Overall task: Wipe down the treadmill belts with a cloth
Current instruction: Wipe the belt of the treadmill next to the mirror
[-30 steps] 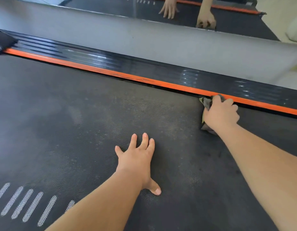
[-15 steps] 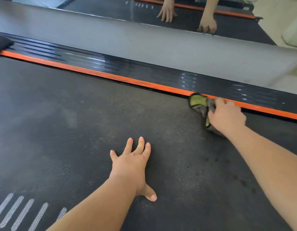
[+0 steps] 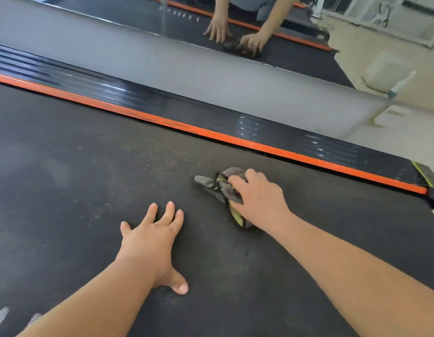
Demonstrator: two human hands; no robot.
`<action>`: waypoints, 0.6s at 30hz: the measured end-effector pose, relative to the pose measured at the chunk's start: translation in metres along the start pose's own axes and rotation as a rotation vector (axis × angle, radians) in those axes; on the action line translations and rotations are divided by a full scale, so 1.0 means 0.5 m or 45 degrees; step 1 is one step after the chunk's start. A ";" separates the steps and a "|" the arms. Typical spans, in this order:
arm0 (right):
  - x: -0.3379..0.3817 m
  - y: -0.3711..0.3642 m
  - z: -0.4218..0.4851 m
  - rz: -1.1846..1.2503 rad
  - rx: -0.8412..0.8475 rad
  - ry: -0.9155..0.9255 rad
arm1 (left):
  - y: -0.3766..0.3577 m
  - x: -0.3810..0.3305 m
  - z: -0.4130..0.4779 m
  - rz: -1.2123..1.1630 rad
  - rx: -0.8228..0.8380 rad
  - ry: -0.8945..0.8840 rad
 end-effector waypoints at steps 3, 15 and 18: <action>-0.172 -0.004 -0.001 -0.052 0.032 -0.736 | -0.001 -0.001 -0.001 0.006 0.016 0.002; 0.080 0.014 -0.064 0.363 0.025 0.223 | 0.001 -0.004 0.003 -0.010 0.032 -0.018; -0.154 -0.018 -0.016 0.115 0.005 -0.425 | -0.004 -0.002 0.001 -0.014 0.051 -0.011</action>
Point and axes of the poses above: each hand's wrist, its own z-axis towards the middle knuckle, its own y-axis out of the back of the hand, x = y × z, the point moved 9 cm from there along z, towards the middle knuckle, and after that the axes turned 11 degrees about -x, right-handed, at the moved point
